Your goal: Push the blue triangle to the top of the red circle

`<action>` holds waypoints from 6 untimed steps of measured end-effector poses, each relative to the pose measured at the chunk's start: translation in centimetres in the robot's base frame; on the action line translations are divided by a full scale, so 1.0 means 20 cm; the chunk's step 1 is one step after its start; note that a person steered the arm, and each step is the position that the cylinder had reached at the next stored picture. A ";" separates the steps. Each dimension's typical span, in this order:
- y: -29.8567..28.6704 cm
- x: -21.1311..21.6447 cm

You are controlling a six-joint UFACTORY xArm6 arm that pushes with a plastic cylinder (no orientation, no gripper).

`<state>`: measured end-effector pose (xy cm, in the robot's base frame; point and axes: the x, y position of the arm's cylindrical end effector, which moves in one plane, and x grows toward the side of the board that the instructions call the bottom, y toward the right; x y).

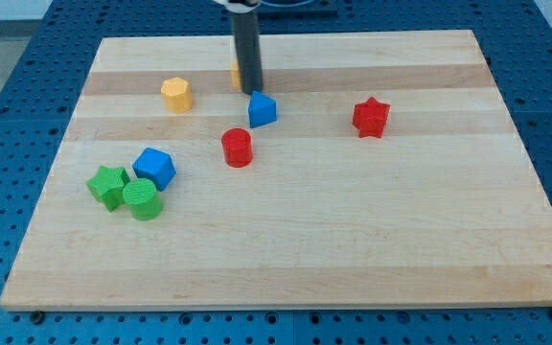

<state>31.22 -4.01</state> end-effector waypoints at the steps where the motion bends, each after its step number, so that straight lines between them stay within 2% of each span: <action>1: 0.09 -0.10; 3: 0.30 -0.07; 6: 0.18 0.28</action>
